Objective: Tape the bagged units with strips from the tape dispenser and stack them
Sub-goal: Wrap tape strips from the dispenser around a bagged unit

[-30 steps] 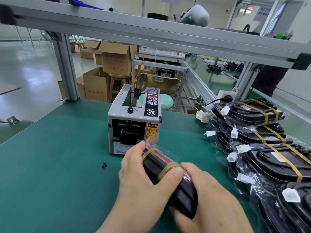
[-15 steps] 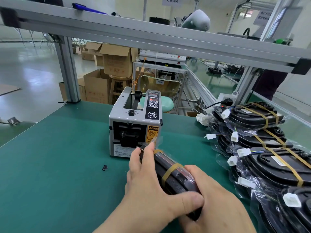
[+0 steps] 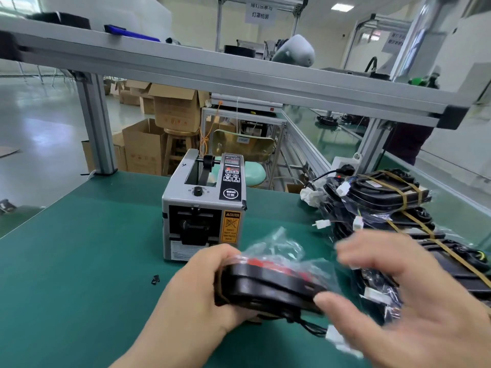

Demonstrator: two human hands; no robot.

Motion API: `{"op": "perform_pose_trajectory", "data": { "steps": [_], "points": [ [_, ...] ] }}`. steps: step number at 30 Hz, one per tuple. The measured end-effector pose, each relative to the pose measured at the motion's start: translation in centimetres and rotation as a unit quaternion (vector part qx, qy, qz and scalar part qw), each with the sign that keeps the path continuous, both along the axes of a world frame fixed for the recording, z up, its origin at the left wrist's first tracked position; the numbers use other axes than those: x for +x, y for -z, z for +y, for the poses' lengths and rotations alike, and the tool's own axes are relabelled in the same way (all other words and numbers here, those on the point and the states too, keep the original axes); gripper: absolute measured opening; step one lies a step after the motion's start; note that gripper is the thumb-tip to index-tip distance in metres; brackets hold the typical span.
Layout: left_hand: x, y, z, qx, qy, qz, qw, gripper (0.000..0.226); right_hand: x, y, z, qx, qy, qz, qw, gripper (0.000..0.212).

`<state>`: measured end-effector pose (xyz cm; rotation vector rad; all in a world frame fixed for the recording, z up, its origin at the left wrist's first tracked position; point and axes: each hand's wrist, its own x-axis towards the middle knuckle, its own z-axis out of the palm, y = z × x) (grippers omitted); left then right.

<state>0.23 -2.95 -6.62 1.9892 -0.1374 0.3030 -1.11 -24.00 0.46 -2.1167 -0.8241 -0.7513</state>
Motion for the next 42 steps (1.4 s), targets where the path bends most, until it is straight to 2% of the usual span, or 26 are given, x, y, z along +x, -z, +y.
{"op": "perform_pose_trajectory", "data": {
  "steps": [2,4,5,6,8,9,11,12,14,16,18,20,22,24,27,29,34,39,42],
  "points": [
    [-2.0,-0.2,0.6,-0.017,-0.003,-0.018,1.000,0.059,-0.5,0.5,0.9,-0.015,-0.021,-0.034,0.999,0.023],
    [-1.5,0.2,0.8,-0.058,0.007,-0.002,0.998,0.060,0.0,1.6,1.3,-0.063,-0.009,-0.033,0.997,0.043],
    [-1.2,0.7,1.0,-0.071,0.006,0.014,0.997,0.059,0.2,2.2,1.7,-0.088,-0.001,-0.009,0.996,0.053],
    [-0.9,1.0,1.3,-0.092,0.013,0.035,0.995,0.059,1.1,2.7,2.2,-0.097,-0.001,0.039,0.994,0.052],
    [-0.9,0.9,1.9,-0.109,0.043,0.066,0.991,0.059,1.8,3.2,2.8,-0.057,-0.003,0.150,0.987,0.044],
    [-1.0,0.9,2.1,-0.111,0.063,0.070,0.989,0.059,1.7,3.4,2.8,-0.047,-0.013,0.180,0.983,0.048],
    [-0.9,0.9,2.3,-0.116,0.099,0.082,0.985,0.060,1.2,3.8,2.7,-0.045,-0.022,0.185,0.981,0.069],
    [-0.8,0.8,2.4,-0.123,0.112,0.090,0.982,0.060,0.8,3.9,2.6,-0.024,-0.036,0.212,0.976,0.072],
    [-0.7,0.5,2.7,-0.119,0.144,0.111,0.976,0.061,0.5,3.9,3.0,0.010,-0.077,0.254,0.964,0.069],
    [-0.6,0.0,3.3,-0.087,0.194,0.134,0.968,0.064,0.4,4.3,3.1,0.030,-0.065,0.239,0.968,0.065],
    [-0.3,-0.2,4.2,-0.081,0.149,0.156,0.973,0.061,0.0,4.3,2.8,0.039,-0.014,0.180,0.983,0.062],
    [0.3,-0.5,4.9,-0.133,0.019,0.167,0.977,0.038,-0.4,4.3,2.4,0.030,0.035,0.119,0.992,0.061],
    [1.4,-0.6,5.1,-0.211,-0.101,0.180,0.955,0.015,-0.5,4.6,2.2,0.008,0.060,0.111,0.992,0.061],
    [2.5,-0.8,5.1,-0.289,-0.163,0.201,0.922,0.007,-0.4,5.0,2.2,-0.014,0.077,0.093,0.993,0.057],
    [3.6,-1.4,4.8,-0.371,-0.180,0.238,0.880,0.011,-0.4,5.3,2.5,-0.010,0.096,0.074,0.993,0.058],
    [4.0,-1.8,4.7,-0.395,-0.183,0.248,0.865,0.015,-0.6,5.3,2.6,-0.003,0.099,0.075,0.992,0.063],
    [5.0,-2.6,4.5,-0.420,-0.196,0.237,0.854,0.021,-0.7,5.3,2.5,-0.011,0.099,0.080,0.992,0.064],
    [5.4,-2.6,4.2,-0.422,-0.218,0.223,0.851,0.016,-0.7,5.4,2.4,-0.017,0.084,0.106,0.991,0.059],
    [5.6,-2.4,4.2,-0.415,-0.226,0.222,0.853,0.015,-0.8,5.5,2.4,-0.022,0.094,0.098,0.990,0.065]
  ]
}}
